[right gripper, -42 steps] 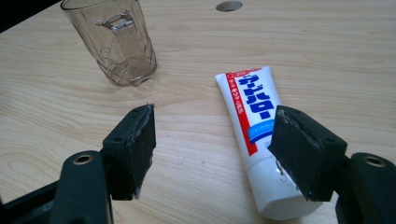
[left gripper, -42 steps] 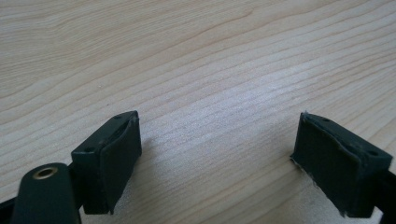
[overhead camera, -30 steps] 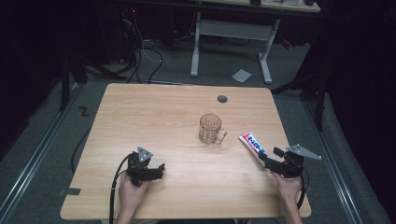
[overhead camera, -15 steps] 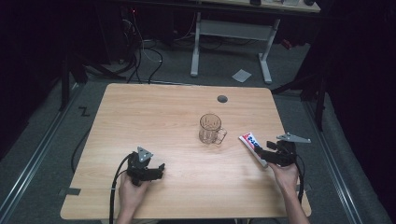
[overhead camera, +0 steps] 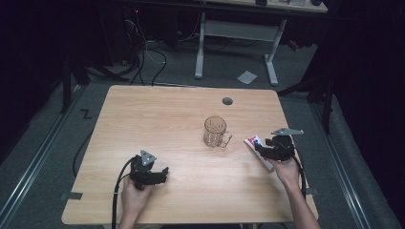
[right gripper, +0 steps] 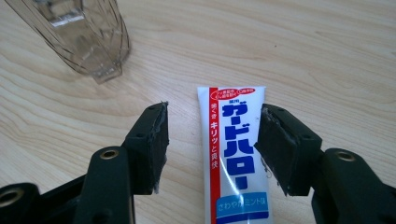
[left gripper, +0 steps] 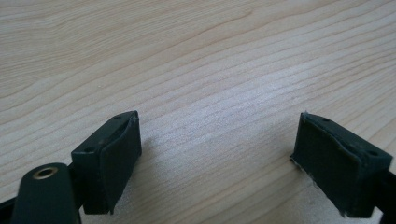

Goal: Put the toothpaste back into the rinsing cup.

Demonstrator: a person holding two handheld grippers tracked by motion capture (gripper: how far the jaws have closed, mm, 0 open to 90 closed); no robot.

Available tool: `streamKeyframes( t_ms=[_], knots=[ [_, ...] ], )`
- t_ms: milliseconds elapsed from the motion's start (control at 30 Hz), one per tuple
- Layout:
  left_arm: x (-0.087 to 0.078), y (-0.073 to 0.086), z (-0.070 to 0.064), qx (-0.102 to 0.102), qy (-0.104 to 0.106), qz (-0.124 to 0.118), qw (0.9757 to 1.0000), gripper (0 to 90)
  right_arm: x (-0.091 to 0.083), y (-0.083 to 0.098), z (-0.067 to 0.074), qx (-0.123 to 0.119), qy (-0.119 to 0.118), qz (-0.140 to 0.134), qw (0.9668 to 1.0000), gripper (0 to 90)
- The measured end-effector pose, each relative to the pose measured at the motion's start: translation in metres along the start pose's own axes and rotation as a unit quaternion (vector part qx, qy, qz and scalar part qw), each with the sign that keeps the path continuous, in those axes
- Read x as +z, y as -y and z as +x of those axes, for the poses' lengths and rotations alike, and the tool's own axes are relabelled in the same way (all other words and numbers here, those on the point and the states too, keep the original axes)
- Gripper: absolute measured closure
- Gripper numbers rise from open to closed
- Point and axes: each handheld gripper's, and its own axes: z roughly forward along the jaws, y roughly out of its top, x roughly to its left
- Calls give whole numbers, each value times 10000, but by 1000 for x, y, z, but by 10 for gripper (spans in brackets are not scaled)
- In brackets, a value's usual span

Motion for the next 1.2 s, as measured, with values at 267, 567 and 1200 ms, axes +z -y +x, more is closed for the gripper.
streamKeyframes(
  t_ms=[267,567,1200],
  knots=[
    [0,0,0,-1,0,-1,10000,153,17,-14,1,-356,262,475,9979,464],
    [0,0,0,-1,0,-1,10000,153,34,-15,-5,-277,357,803,9957,403],
    [0,0,0,0,0,0,10000,153,56,-11,-8,-221,380,1231,9914,401]
  ],
)
